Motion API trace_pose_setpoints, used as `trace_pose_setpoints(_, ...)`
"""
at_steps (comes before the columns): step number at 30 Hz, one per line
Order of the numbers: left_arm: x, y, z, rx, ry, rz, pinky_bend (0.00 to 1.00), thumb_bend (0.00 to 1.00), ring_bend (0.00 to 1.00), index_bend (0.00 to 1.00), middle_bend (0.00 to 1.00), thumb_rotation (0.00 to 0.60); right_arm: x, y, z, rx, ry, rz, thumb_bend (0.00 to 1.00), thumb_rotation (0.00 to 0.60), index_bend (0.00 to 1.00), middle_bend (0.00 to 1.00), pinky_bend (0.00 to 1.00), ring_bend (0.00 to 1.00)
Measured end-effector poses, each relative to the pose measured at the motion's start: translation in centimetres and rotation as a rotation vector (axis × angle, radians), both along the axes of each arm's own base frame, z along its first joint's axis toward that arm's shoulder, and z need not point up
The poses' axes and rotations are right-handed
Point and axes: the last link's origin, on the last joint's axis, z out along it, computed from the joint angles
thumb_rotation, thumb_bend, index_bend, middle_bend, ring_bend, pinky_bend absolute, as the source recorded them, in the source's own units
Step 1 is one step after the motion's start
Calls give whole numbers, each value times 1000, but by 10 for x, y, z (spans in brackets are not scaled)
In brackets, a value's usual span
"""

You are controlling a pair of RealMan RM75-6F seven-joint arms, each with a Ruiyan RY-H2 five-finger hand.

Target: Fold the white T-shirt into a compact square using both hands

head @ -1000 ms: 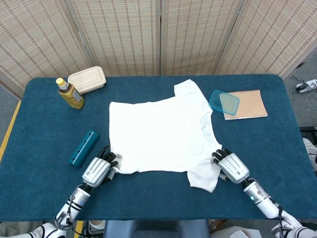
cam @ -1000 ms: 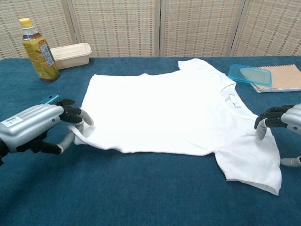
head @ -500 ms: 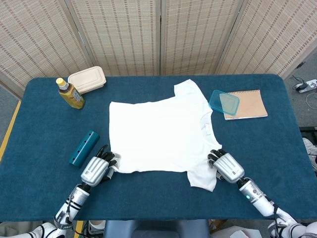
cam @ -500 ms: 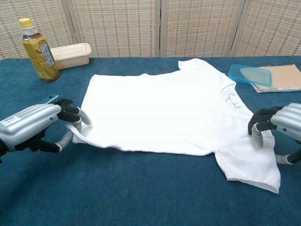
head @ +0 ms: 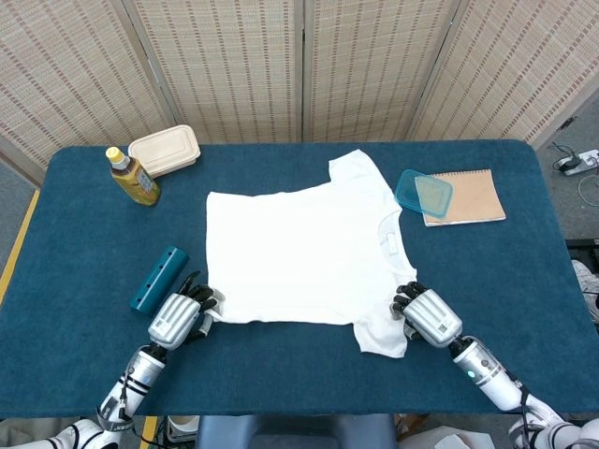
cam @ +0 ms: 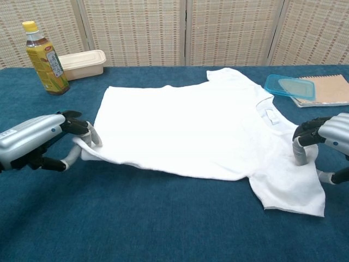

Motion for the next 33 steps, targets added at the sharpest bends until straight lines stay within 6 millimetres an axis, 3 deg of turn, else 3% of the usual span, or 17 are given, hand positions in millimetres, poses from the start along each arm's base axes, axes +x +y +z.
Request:
trace_pose_setpoints(12, -10, -23, 41, -7, -69, 15, 11, 646, 281, 749, 373, 600, 29, 21, 48, 67, -175, -56, 549, 600, 803, 546, 291, 307)
trace_pose_setpoints(23, -22, -62, 90, -39, -120, 89, 11, 646, 282, 748, 377, 600, 49, 55, 98, 184, -334, -179, 549, 600, 825, 566, 291, 325)
trace_pose_setpoints(33, -29, -108, 122, -85, -117, 131, 11, 645, 282, 745, 382, 600, 56, 90, 120, 264, -438, -265, 557, 600, 843, 579, 290, 339)
